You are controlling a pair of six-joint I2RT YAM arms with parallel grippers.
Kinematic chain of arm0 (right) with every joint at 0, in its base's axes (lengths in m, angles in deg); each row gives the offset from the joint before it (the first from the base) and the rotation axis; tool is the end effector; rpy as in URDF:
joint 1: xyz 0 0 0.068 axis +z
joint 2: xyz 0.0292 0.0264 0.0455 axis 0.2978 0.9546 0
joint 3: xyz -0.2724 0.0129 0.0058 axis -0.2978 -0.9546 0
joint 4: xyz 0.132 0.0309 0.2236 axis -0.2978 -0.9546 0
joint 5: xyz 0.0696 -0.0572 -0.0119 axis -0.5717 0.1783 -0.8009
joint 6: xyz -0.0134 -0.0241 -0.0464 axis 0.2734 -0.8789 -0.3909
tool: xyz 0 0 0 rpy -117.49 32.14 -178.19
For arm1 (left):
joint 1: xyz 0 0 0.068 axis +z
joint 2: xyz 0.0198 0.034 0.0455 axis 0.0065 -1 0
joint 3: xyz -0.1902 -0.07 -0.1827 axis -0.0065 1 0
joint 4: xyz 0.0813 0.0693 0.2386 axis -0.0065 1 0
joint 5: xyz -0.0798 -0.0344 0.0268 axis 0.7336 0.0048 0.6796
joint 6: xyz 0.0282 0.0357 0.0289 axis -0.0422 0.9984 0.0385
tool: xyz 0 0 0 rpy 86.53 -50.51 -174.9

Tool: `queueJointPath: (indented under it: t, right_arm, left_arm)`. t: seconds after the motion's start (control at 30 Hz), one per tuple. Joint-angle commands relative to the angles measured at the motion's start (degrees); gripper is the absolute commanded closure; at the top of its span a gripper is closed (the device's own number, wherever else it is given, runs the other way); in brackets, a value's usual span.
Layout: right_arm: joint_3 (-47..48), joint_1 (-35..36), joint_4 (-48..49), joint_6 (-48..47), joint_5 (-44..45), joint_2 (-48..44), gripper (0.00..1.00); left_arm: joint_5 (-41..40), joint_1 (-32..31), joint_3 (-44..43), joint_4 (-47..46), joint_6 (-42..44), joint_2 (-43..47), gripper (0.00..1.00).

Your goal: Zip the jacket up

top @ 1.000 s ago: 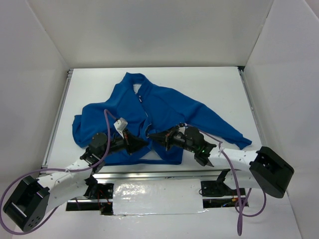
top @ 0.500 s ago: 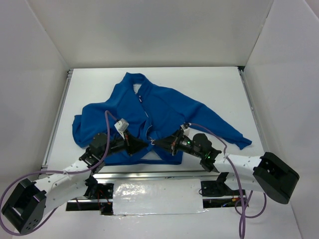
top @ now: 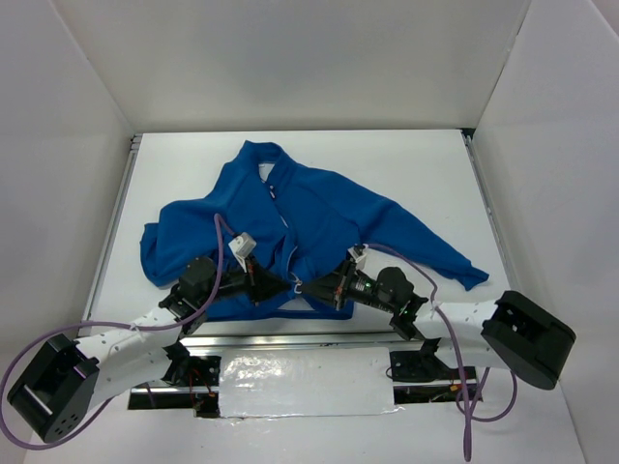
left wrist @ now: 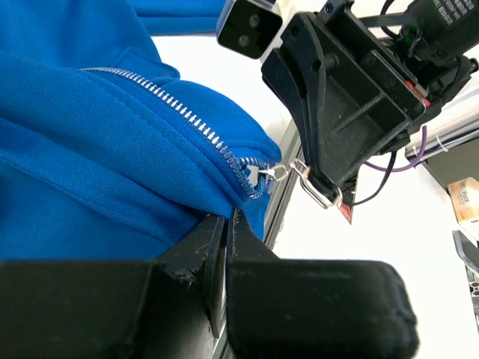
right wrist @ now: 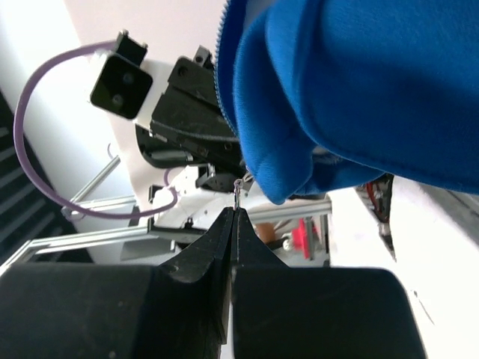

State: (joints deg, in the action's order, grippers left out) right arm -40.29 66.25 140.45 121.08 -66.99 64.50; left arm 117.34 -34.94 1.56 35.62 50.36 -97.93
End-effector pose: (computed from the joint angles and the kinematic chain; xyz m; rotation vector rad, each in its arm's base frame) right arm 0.1271 0.1624 0.1820 0.5377 2.0351 2.0428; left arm 0.1478 -0.1237 0.2034 0.4262 1.7384 -1.3468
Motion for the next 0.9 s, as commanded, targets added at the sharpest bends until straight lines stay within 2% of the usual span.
queueJointPath:
  t: [0.0, 0.1, 0.4, 0.5, 0.6, 0.73, 0.87]
  right_arm:
    - [-1.5, 1.3, 13.6, 2.8, -1.7, 2.4, 1.00]
    - [-2.2, 2.4, 16.3, 3.5, -0.3, 4.2, 1.00]
    - [0.6, 2.3, 15.5, 3.6, 0.5, 6.2, 1.00]
    - [3.7, 1.8, 11.6, 4.1, 0.6, 5.9, 1.00]
    - [7.9, 1.0, 0.2, 6.1, 1.9, 5.1, 1.00]
    - [12.1, 0.6, -6.5, 10.9, 4.2, 4.8, 1.00]
    - [18.1, 0.6, -18.9, 16.7, 5.5, 4.4, 1.00]
  left_arm:
    - [-0.1, -0.2, -0.8, 0.0, 1.4, 0.5, 1.00]
    - [-1.3, -0.2, -0.6, 0.0, 0.5, 1.1, 1.00]
    - [-1.0, -0.2, -0.6, 1.8, 0.9, 3.0, 1.00]
    - [-1.1, -0.2, -0.6, 2.2, 1.1, 2.9, 1.00]
    - [-0.8, -0.4, -0.2, 1.5, 0.9, 2.9, 1.00]
    - [-1.6, -1.0, 0.3, 1.4, 1.1, 3.1, 1.00]
    - [-2.2, -1.3, 0.1, 1.8, 1.7, 3.0, 1.00]
